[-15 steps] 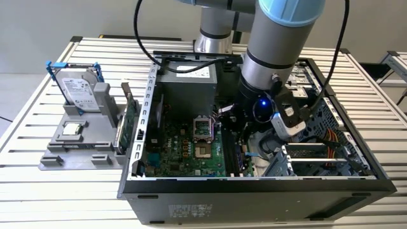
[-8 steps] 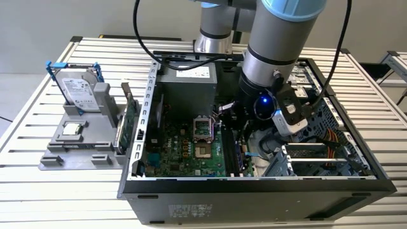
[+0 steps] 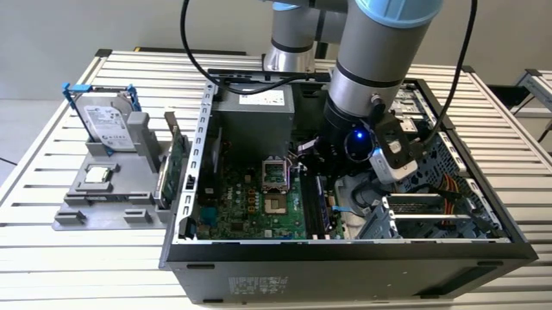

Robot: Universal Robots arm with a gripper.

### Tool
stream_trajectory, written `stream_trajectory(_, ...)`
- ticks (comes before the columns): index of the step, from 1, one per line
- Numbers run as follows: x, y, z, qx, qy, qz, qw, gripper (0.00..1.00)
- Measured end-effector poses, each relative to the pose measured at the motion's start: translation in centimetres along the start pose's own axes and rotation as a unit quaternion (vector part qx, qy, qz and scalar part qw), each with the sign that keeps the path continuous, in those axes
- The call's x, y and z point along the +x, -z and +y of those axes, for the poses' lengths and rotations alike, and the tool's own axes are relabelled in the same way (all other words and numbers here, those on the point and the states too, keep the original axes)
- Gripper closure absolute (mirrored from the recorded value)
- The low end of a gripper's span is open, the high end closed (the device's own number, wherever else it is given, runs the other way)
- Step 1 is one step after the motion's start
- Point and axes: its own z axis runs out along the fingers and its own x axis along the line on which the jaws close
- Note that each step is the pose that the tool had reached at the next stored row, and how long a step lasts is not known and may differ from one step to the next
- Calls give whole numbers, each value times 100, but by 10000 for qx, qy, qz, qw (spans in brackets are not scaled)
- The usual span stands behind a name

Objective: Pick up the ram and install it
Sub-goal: 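Insert the ram into the slot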

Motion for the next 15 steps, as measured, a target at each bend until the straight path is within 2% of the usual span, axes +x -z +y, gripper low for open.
stream_trajectory(11, 0, 3, 0, 0, 11, 0, 10000, 100)
stream_trajectory(15, 1, 2, 1, -1, 168, -2, 9999, 100)
